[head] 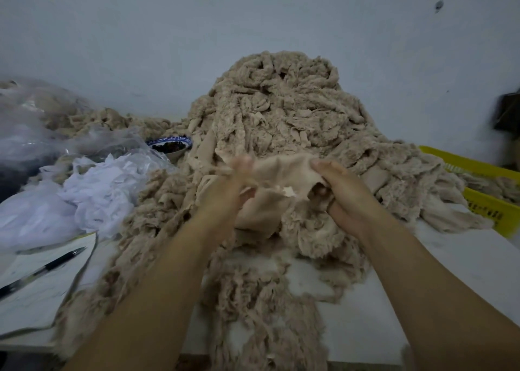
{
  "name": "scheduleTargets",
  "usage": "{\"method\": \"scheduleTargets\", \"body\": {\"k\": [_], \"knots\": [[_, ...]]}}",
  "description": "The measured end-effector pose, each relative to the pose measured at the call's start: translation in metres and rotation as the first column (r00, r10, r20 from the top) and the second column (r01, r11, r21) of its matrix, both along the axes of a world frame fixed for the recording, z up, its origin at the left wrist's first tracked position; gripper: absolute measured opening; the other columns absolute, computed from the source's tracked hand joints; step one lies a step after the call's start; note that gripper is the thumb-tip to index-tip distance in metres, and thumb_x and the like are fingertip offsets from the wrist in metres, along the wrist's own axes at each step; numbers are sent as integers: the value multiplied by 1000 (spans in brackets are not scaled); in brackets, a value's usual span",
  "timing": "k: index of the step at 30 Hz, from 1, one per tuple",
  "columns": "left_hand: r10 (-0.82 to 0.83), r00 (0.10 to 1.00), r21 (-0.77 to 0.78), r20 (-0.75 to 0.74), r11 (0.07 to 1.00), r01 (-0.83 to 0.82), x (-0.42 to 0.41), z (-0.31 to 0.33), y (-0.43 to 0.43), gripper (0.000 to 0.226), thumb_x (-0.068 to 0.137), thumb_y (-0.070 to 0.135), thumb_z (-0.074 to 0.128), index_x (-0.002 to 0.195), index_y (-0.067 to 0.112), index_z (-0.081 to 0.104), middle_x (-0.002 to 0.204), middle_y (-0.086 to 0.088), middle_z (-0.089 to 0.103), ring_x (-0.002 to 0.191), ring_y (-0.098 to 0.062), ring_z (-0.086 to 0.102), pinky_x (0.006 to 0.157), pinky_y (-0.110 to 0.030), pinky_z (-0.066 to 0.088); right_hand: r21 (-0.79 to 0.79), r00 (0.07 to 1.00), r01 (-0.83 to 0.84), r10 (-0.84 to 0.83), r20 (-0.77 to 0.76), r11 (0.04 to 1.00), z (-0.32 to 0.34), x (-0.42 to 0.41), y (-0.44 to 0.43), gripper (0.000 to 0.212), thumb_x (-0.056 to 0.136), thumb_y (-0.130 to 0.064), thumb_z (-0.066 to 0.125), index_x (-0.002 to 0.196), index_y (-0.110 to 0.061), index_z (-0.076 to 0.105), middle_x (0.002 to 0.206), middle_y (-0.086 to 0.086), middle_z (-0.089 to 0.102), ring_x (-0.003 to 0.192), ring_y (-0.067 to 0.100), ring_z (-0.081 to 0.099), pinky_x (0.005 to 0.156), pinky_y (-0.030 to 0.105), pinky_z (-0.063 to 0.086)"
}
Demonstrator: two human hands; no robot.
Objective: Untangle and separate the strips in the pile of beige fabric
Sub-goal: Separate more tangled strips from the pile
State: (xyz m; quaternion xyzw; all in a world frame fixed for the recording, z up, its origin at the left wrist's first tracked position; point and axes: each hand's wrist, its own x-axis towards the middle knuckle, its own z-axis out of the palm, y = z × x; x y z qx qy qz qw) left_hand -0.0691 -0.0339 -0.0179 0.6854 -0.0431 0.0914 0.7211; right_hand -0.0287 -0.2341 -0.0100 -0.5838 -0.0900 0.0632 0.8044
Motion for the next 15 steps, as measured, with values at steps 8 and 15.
{"method": "scheduleTargets", "body": {"k": [8,15], "knots": [[171,980,49,-104,985,-167,11,-2,-31,22,96,13,51,103,17,72,75,-1,74,65,-15,69,61,-25,57,-421,949,-79,197,245,904,0,-5,-6,45,84,-63,63,115,-30,68,114,-8,72,101,7,69,85,28,56],[207,943,-588,-260,741,-325,17,6,19,20,103,11,38,94,13,56,50,5,48,36,-3,35,31,-15,20,-739,963,106,117,243,666,-35,-1,-37,16,97,-31,58,85,-26,67,82,-8,68,78,12,63,70,26,45]]}}
